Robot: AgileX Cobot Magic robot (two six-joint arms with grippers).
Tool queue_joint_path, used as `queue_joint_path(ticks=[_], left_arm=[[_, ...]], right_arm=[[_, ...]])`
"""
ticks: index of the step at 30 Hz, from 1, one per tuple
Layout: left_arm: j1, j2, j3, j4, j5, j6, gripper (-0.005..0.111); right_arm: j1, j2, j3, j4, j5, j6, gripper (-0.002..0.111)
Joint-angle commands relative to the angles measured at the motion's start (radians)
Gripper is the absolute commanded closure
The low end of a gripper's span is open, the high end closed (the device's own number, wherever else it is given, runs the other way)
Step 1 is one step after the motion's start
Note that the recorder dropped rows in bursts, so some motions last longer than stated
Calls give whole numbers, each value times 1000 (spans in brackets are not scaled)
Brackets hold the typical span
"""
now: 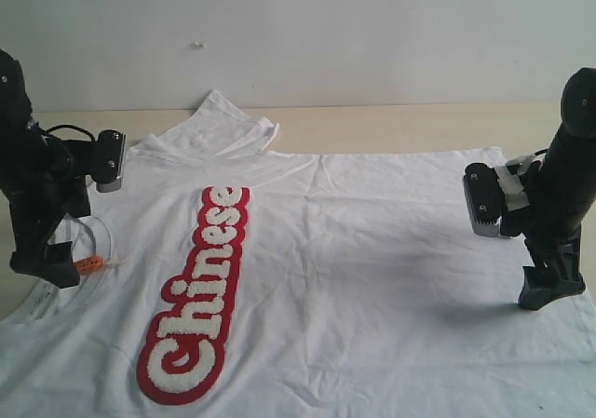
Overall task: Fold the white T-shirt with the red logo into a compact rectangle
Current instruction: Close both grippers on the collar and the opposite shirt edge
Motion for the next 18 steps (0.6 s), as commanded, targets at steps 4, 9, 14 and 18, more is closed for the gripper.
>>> queue_joint_path(ticks=[4, 9, 14, 18], left_arm=[[25, 0, -6, -10, 17, -16, 2], [17, 39, -6, -10, 2, 38, 2], [17, 54, 0, -33, -10, 111, 2], [14, 54, 27, -82, -28, 276, 2]], right_arm=[[-5, 9, -2, -31, -34, -26, 6], [-5, 9, -2, -31, -34, -28, 6], [-5, 9, -2, -31, -56, -28, 6], [-5, 9, -2, -31, -56, -28, 6]])
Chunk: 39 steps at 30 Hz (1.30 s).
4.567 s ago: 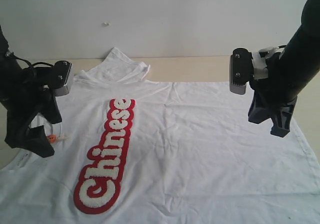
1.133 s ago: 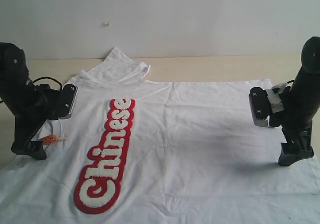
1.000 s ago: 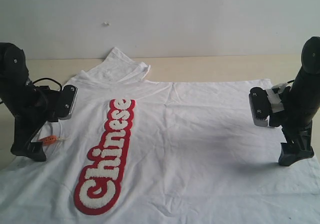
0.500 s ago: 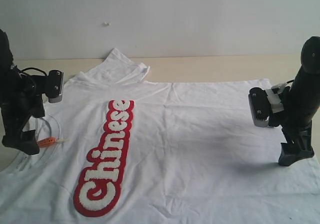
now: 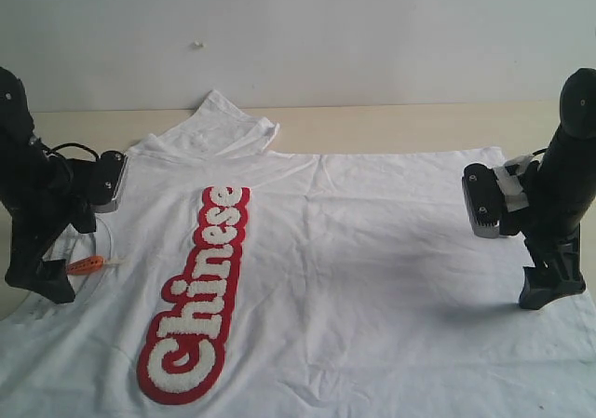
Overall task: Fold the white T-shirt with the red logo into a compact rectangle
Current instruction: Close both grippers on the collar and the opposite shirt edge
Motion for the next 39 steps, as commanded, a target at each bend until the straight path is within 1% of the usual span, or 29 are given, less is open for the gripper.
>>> queue_joint_path(ticks=[1, 13, 17, 19, 27, 31, 34, 39], left_arm=[[-6, -1, 24, -51, -14, 122, 2], [-6, 25, 24, -55, -41, 130, 2], [-6, 25, 24, -109, -89, 130, 2], [-6, 27, 24, -139, -90, 130, 2], [-6, 32, 24, -141, -87, 139, 2], [-6, 33, 24, -139, -48, 226, 2], [-6, 33, 24, -139, -40, 231, 2], [-6, 33, 24, -138, -33, 231, 2]], right_arm=[[-5, 9, -2, -21, -50, -13, 6], [-5, 9, -2, -21, -50, -13, 6], [-5, 9, -2, -21, -50, -13, 6], [-5, 9, -2, -21, -51, -11, 6], [-5, 9, -2, -21, -51, -11, 6], [-5, 16, -2, -19, -9, -46, 6], [-5, 34, -2, -14, 52, -65, 6], [-5, 53, -2, -9, 91, -65, 6]])
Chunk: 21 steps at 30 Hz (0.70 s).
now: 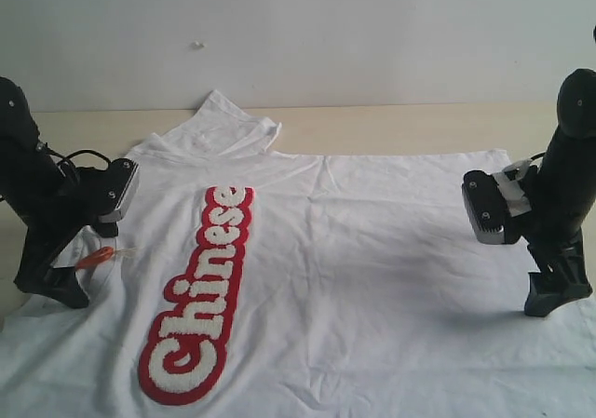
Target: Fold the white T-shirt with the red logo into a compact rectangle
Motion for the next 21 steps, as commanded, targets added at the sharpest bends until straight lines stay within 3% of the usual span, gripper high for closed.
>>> queue_joint_path(ticks=[1, 7, 10, 12, 14, 15, 19, 21], left_arm=[[-6, 14, 2, -1, 10, 7, 2], [-6, 14, 2, 10, 26, 36, 5], [-6, 14, 2, 40, 33, 37, 23], [-6, 14, 2, 64, 38, 37, 52], [-6, 14, 2, 64, 36, 35, 94], [-6, 14, 2, 67, 38, 38, 105], [-6, 14, 2, 68, 36, 27, 106], [-6, 13, 2, 77, 38, 27, 107]], right_arm=[[-5, 37, 10, -10, 34, -15, 6], [-5, 47, 9, -4, 30, -5, 8], [-5, 50, 9, -4, 19, 7, 20], [-5, 50, 9, -4, -13, 44, 33], [-5, 50, 9, -4, -24, 50, 50], [-5, 50, 9, -4, -33, 50, 61], [-5, 50, 9, -11, -45, 56, 104], [-5, 50, 9, -20, -43, 56, 108]])
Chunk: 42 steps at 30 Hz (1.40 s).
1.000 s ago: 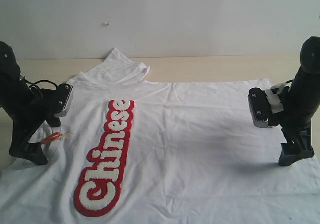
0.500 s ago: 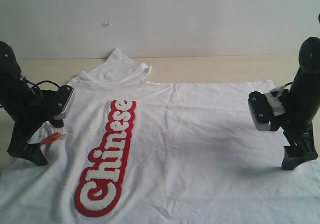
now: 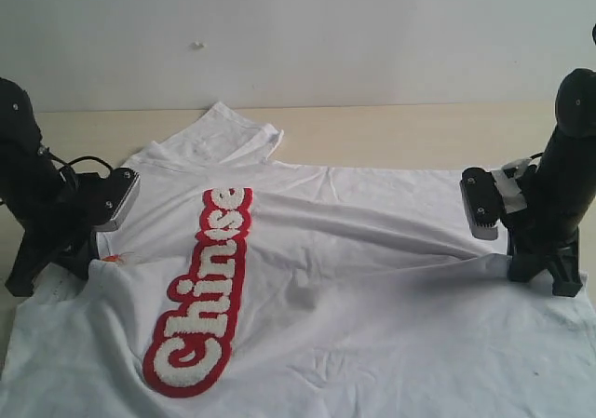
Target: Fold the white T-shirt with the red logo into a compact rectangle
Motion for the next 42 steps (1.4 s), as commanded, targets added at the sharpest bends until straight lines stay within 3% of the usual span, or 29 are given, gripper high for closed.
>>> queue_joint_path(ticks=[1, 9, 15, 21, 33, 35, 38, 42], left_arm=[[-3, 1, 2, 43, 16, -17, 107], [10, -130, 2, 137, 48, -93, 107], [73, -280, 2, 146, 116, -147, 107], [108, -450, 2, 146, 149, -167, 107], [106, -691, 2, 114, 352, -248, 107], [88, -747, 2, 54, 386, -248, 107], [33, -836, 6, 31, 386, -403, 107], [17, -940, 6, -5, 386, -468, 107]], right_arm=[[-5, 36, 15, -31, -36, 5, 108], [-5, -68, -50, -49, 68, 3, 108], [-8, -160, -173, -167, 261, 5, 108], [-61, -246, -184, 21, 225, -10, 108], [-62, -471, -184, 106, 350, -14, 108], [-62, -529, -182, 121, 408, -12, 108], [-62, -641, -126, 218, 411, 3, 108], [-62, -768, -67, 232, 411, 6, 108]])
